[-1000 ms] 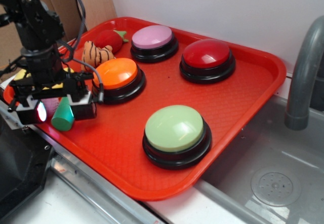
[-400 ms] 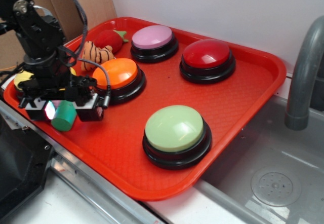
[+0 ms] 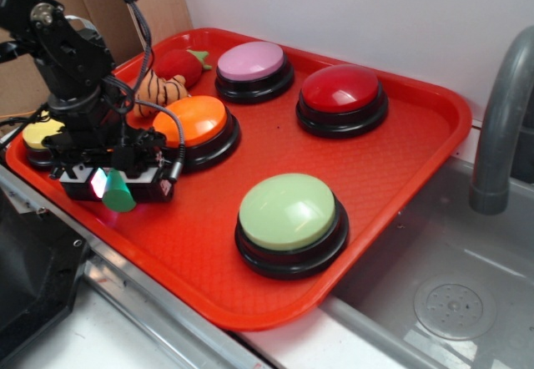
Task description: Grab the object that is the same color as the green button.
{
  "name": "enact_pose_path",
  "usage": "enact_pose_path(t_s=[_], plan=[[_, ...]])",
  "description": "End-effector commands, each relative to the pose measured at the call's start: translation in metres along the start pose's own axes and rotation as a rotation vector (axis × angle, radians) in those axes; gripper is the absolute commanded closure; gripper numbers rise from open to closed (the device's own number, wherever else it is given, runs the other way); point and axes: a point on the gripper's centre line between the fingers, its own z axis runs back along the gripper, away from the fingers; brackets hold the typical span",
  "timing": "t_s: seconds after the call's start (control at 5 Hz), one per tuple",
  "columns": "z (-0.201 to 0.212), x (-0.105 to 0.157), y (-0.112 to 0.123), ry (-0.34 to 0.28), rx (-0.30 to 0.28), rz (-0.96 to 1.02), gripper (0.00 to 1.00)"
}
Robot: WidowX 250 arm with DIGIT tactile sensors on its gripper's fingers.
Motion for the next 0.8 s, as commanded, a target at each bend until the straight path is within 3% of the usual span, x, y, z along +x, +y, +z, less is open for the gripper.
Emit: enact_pose_path(t_s=[0.0,0.2,0.6], plan=[[0.021,-0.005,-0.008,-0.034,-0.022,-0.011,1.00],[0.065,0.000,-0.016,-0.063,-0.017,-0.075,1.00],[0.138,0.015,-0.024,-0.041,-0.080,-0.303,1.00]])
